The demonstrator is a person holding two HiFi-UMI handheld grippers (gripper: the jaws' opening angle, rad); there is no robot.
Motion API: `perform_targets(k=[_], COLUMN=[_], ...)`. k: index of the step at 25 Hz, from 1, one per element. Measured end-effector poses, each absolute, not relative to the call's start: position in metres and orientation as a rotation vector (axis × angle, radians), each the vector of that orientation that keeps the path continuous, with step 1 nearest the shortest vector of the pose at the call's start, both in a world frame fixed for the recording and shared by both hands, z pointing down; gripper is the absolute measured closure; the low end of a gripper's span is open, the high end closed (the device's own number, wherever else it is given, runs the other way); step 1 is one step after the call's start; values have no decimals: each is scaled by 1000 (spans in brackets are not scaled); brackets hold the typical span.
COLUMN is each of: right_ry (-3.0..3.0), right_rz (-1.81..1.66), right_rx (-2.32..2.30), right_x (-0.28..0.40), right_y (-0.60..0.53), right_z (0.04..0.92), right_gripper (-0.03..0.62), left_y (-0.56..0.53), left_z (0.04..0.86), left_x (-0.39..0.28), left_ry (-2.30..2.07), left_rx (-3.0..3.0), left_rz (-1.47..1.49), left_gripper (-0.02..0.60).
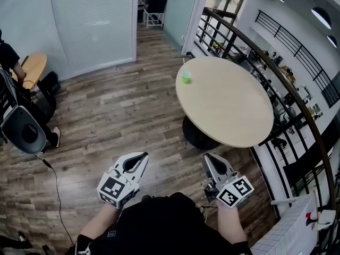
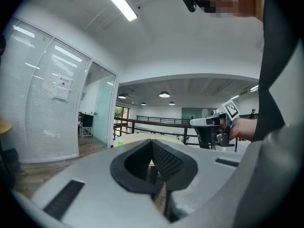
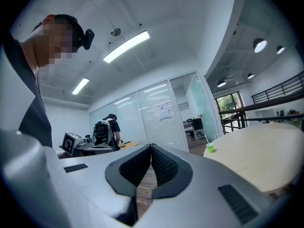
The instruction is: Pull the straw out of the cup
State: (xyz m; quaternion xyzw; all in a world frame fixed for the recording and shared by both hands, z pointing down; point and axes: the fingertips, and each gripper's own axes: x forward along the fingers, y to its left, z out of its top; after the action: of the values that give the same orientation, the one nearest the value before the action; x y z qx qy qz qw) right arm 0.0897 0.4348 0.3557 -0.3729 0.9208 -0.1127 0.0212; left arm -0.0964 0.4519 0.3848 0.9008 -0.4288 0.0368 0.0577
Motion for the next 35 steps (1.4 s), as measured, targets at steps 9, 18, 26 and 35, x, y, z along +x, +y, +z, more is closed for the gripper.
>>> perform_targets(k=[9, 18, 26, 35], right_ry=[2874, 2869, 2861, 2839], right_rz=[-422, -465, -490, -553], right_rx=[-1181, -1148, -1090, -1036], right_x=[67, 70, 82, 114], right_y=[415, 355, 268, 172], right_z=[363, 377, 389, 395], right_gripper=[572, 572, 572, 572], left_y=[439, 388, 308, 213], left_z=[397, 402, 405, 394], left_x=[-136, -132, -112, -80], left_ry=[-1341, -1353, -1350, -1379], left_rx=[2673, 2669, 2667, 2639], left_rz=[105, 140, 184, 215], left_gripper=[575, 575, 575, 575])
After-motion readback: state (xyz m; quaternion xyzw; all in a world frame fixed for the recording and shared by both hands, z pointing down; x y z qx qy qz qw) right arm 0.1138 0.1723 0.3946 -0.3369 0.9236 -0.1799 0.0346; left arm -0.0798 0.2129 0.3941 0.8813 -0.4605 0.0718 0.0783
